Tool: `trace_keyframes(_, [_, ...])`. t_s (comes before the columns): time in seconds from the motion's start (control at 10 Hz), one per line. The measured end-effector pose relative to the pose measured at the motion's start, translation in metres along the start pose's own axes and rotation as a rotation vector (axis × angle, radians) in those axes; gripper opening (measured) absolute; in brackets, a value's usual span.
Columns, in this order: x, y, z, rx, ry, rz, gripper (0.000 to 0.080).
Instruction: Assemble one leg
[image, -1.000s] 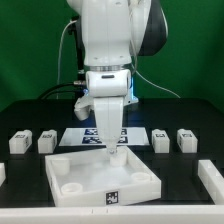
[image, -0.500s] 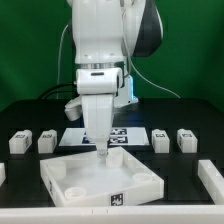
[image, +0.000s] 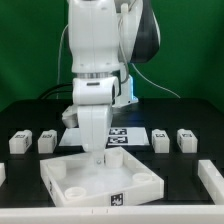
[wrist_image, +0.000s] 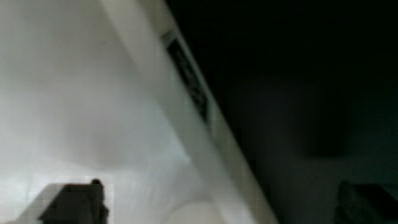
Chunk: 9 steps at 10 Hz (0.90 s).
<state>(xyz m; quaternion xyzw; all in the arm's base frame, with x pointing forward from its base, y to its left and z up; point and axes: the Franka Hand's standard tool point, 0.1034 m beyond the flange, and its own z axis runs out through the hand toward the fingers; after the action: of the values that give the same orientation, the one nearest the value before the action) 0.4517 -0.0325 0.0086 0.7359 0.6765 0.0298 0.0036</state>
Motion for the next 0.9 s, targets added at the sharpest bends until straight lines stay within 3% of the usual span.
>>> trace_keyframes(0.3, [0.0014, -0.0030, 0.0025, 0.008, 0.001, 0.024, 0.0650])
trace_keyframes(0.5, [0.0012, -0.0030, 0.0026, 0.008, 0.001, 0.025, 0.0388])
trace_keyframes(0.6, [0.0011, -0.0031, 0.0027, 0.008, 0.001, 0.025, 0.0388])
trace_keyframes(0.8, [0.0013, -0.0033, 0.0029, 0.009, 0.001, 0.026, 0.0073])
trace_keyframes(0.9, [0.0005, -0.0033, 0.0029, 0.008, 0.000, 0.033, 0.0073])
